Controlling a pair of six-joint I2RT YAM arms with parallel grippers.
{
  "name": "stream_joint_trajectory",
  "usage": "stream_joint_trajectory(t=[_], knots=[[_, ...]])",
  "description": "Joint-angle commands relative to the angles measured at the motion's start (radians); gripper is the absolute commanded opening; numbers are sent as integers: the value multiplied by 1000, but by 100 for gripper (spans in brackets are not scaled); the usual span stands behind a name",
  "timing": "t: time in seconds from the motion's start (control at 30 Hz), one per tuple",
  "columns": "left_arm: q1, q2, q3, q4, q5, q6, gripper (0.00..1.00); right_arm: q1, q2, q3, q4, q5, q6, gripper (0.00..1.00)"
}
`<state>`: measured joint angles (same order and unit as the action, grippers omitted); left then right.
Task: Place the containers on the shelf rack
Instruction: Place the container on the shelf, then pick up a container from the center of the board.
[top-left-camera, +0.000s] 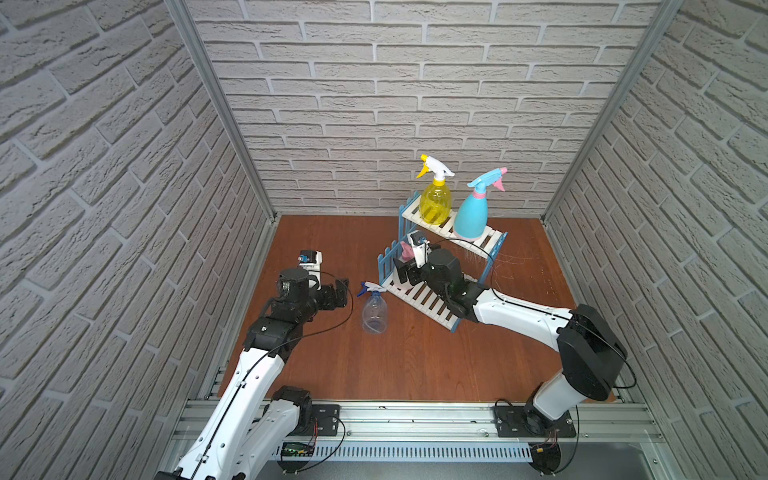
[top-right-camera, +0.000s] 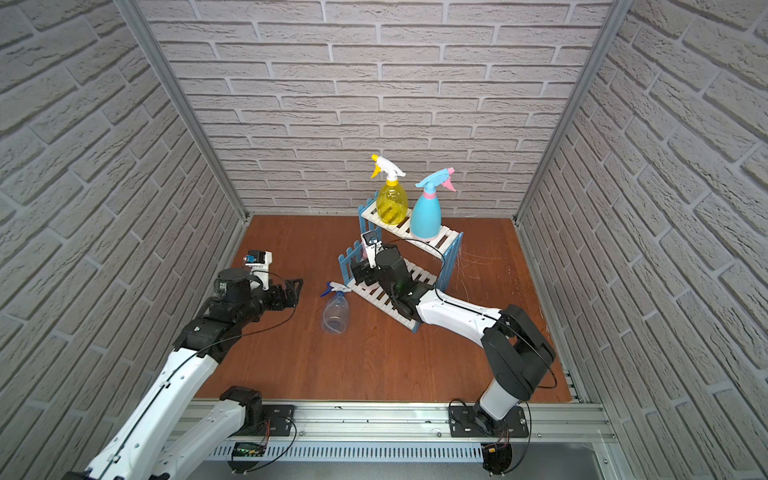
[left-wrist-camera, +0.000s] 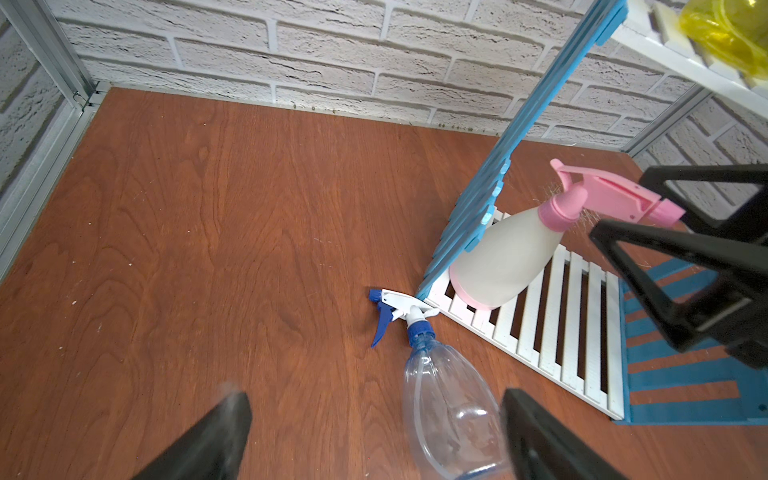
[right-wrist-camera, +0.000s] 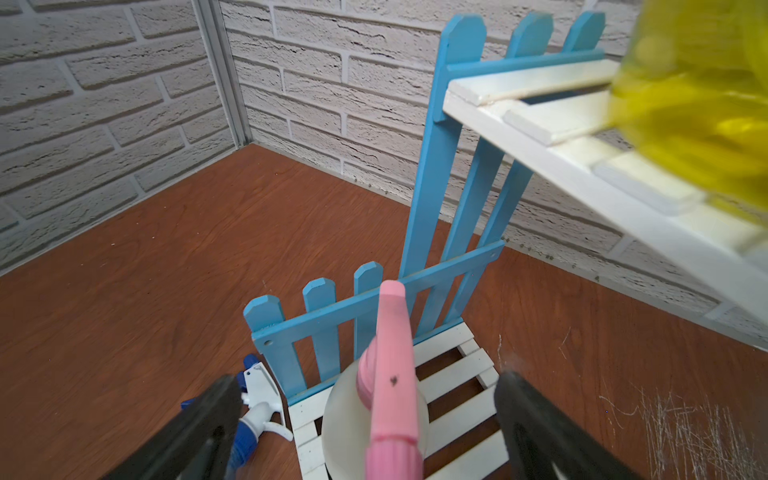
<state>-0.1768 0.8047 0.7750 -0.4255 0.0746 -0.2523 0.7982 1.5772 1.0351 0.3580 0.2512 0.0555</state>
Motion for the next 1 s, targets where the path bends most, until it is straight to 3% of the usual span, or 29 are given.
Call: stream_joint_trajectory(t=[0.0, 0.13, 0.27, 0.37, 0.53, 0.67, 0.8, 0.97], knots=[[5, -3, -4, 36, 8, 7, 98, 0, -107, -41, -12, -51, 5, 99], [-29, 2, -1, 25, 4, -3, 98, -1, -207, -99, -55, -100, -3, 99], [-132, 49, 17, 0, -91, -41, 98, 0, -328, -160, -103, -119, 9, 99], [-212, 116, 43, -22, -166, -90, 98, -1, -423, -199, -137, -122, 15, 99], [-300, 277, 106, -42, -191, -188, 98, 0, -552, -283, -156, -64, 17, 99], [-316, 404, 144, -7, -125, -260, 98, -6, -621, -374, -127, -17, 28, 100], [-317, 523, 210, -64, -148, -294, 98, -13, -670, -422, -126, -8, 28, 100], [-317, 601, 217, -61, -103, -338, 98, -25, -728, -466, -124, 6, 27, 100]])
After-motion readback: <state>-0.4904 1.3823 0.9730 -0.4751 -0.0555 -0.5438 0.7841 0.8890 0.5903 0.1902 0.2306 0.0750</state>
